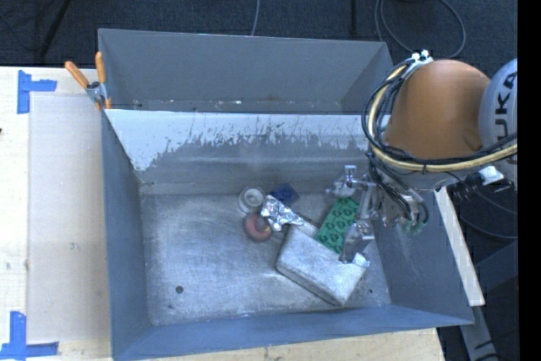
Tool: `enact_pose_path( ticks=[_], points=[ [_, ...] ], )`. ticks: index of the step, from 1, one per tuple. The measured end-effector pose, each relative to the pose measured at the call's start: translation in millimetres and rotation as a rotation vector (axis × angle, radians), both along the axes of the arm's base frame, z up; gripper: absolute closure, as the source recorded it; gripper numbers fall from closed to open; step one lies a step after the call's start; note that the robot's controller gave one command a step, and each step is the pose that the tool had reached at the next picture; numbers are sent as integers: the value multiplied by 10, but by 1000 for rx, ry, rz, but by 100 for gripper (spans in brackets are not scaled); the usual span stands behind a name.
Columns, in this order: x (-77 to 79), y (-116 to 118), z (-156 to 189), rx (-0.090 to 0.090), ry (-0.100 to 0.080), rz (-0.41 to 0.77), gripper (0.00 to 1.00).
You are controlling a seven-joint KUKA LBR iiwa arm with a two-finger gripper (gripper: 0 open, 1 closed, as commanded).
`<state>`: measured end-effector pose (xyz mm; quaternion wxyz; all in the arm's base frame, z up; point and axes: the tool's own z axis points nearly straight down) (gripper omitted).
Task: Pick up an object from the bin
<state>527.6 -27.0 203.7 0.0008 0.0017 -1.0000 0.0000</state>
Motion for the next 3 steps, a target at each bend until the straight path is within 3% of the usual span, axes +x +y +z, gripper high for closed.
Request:
enact_pose_path(
  ticks=[1,2,3],
  points=[
    [639,-173,-814,1,1,204,0],
    [765,-291,-1306,5,5,116,0],
    [766,-298,-1273,3,8,118,100]
  ],
)
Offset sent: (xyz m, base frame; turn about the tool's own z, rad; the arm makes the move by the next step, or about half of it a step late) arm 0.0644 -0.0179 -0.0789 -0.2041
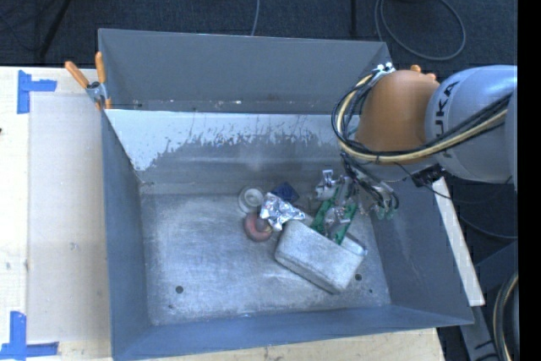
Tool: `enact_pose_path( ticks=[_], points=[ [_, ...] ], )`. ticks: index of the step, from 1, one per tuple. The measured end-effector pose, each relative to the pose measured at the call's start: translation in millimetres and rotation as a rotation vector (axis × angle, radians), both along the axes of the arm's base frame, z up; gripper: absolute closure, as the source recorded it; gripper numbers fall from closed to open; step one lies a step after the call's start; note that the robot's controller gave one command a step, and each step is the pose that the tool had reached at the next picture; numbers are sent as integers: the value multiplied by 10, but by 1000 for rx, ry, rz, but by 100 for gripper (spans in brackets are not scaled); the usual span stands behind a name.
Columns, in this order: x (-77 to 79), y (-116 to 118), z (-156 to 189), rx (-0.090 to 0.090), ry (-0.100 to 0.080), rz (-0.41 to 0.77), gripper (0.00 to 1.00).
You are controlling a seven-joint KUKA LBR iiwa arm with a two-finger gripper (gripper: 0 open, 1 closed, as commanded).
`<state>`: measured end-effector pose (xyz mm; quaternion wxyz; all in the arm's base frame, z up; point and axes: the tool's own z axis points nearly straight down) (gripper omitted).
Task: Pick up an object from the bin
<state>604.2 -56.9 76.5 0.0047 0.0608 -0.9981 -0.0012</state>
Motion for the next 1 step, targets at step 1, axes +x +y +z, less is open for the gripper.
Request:
enact_pose_path(
  ticks=[1],
  points=[
    [-162,-143,1899,-1,-17,383,100]
  ],
)
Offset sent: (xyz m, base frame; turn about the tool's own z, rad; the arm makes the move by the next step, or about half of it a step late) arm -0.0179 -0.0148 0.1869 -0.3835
